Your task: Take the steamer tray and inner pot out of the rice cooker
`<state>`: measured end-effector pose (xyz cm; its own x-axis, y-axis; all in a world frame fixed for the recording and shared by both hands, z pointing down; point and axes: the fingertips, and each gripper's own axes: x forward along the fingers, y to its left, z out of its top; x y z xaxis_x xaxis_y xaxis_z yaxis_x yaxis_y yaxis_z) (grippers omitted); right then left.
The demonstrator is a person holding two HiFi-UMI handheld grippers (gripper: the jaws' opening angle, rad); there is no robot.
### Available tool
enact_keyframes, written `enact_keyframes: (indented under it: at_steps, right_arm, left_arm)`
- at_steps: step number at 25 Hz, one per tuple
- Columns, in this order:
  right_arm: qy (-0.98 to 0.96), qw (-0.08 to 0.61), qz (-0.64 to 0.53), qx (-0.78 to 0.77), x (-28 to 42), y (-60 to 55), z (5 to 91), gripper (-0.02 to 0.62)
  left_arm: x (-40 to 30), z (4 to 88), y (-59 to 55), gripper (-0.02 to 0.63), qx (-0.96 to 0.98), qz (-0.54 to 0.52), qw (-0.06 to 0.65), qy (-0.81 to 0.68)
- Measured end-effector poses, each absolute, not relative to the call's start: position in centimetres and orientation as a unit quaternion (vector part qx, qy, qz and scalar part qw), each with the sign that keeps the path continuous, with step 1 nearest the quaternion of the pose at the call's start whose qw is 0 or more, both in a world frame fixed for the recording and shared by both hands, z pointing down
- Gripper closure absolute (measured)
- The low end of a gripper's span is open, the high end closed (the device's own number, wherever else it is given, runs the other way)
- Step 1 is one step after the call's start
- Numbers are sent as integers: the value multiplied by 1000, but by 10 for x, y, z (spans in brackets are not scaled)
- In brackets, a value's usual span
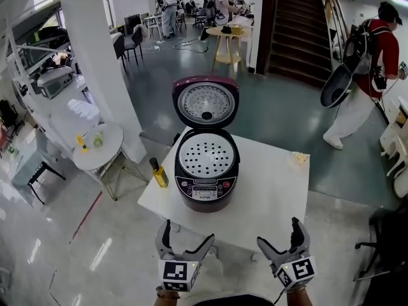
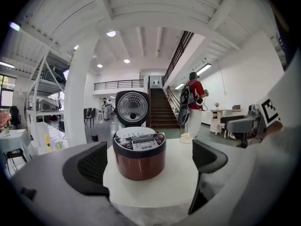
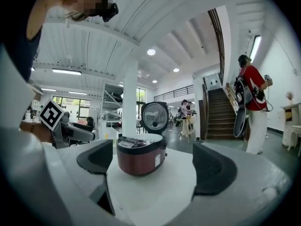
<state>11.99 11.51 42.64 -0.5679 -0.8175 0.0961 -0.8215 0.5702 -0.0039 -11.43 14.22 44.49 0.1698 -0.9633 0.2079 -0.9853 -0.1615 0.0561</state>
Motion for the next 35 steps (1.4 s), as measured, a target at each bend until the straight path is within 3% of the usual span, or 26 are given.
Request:
enact_keyframes:
  at_steps: [5, 24, 35]
  right_arm:
    - [-877, 43, 12, 478, 99, 61, 420, 77]
    - [-876, 64, 31, 477, -3, -123, 435, 77]
    - [-868, 137, 36, 476, -42, -186, 465, 77]
  left_arm:
    - [-139, 435, 88, 51, 762, 71, 70, -640]
    - [-232, 447, -104, 51, 764, 78, 100, -633]
    - [-248, 467, -165, 55, 772, 132, 111, -612]
